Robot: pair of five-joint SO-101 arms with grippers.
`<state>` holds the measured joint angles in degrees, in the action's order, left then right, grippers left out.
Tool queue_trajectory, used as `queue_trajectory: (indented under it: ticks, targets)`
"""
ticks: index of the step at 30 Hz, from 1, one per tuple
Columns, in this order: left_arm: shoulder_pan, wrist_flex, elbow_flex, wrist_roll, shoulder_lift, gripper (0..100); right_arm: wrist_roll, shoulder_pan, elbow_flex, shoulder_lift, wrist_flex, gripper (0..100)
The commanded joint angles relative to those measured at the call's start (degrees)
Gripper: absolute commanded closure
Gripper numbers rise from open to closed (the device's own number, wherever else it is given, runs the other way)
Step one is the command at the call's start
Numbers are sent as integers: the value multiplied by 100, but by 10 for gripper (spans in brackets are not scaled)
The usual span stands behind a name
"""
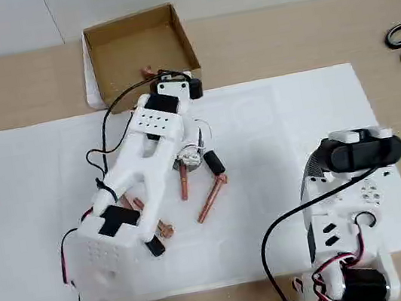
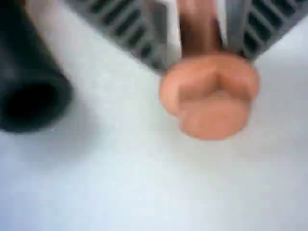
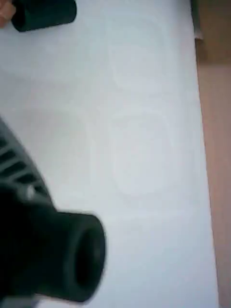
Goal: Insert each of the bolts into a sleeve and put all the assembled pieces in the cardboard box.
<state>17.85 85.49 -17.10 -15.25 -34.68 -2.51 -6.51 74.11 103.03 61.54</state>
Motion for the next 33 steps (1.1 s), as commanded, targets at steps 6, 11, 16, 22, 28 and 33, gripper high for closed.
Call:
queue_trajectory:
  ticks: [6, 11, 16, 22, 28, 33]
  targets:
    - [44, -149, 4, 132, 88, 994, -35, -48, -44, 40, -4, 995]
    - [211, 686, -602, 123, 88, 994, -35, -31, -44, 40, -4, 995]
    - [431, 1477, -1596, 26, 105, 994, -35, -22, -44, 40, 4, 995]
    - [457, 1486, -1798, -237, 756, 994, -35, -22, -44, 40, 4, 995]
    - [607, 1486, -1279, -246, 1679, 994, -35, -13, 97, 40, 13, 995]
    - [1204, 1459, -198, -246, 2664, 994, -35, -13, 369, 40, 48, 995]
